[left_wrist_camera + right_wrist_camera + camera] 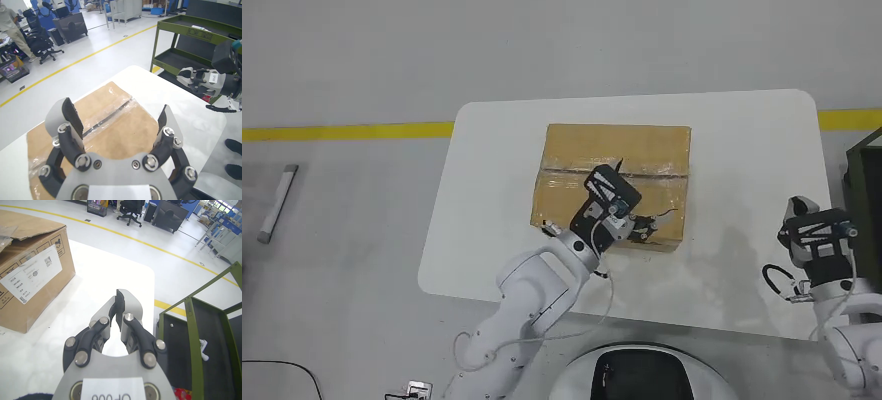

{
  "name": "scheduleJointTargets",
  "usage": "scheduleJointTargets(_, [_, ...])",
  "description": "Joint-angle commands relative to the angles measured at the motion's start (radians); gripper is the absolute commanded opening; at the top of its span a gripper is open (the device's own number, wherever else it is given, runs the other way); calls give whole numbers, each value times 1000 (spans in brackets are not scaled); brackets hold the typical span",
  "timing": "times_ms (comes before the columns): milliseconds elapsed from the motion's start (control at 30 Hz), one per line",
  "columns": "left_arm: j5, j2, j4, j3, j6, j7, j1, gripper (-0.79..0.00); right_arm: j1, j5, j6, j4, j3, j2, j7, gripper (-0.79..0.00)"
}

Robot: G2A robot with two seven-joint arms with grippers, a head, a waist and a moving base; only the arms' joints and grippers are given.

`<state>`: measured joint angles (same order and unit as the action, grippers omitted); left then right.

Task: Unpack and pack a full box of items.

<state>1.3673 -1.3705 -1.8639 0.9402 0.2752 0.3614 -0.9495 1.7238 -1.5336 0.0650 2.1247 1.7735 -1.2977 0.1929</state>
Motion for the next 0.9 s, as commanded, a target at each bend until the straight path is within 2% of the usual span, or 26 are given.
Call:
scheduleJointTargets(0, [17, -8, 42, -37, 5, -14, 35, 0, 0, -4, -1, 2, 0, 0, -2, -785])
scheduleJointTargets(67, [86, -15, 82, -79, 48, -16, 84, 0, 1, -9, -5, 4, 1, 0, -4, -785])
scheduleJointTargets(233, [234, -26, 151, -130, 66, -9, 158, 0, 18, -7, -16, 15, 9, 0, -3, -785])
scheduleJointTargets(533, [506, -23, 206, -161, 124, -27, 212, 0, 32, -8, -27, 32, 5, -2, -4, -785])
scheduleJointTargets(667, [636, -17, 213, -163, 144, -60, 231, -142, 36, -8, -30, 34, 0, -3, -7, -785])
scheduleJointTargets(733, [675, -15, 214, -162, 151, -77, 234, -277, 39, -7, -32, 37, -2, -3, -7, -785])
scheduleJointTargets(767, [686, -15, 217, -160, 150, -83, 233, -317, 40, -8, -33, 38, -3, -3, -7, -785])
scheduleJointTargets(833, [719, -14, 220, -161, 148, -98, 235, -342, 42, -9, -34, 39, -5, -4, -8, -785])
scheduleJointTargets(867, [730, -15, 222, -160, 143, -106, 234, -409, 42, -8, -35, 40, -6, -4, -9, -785])
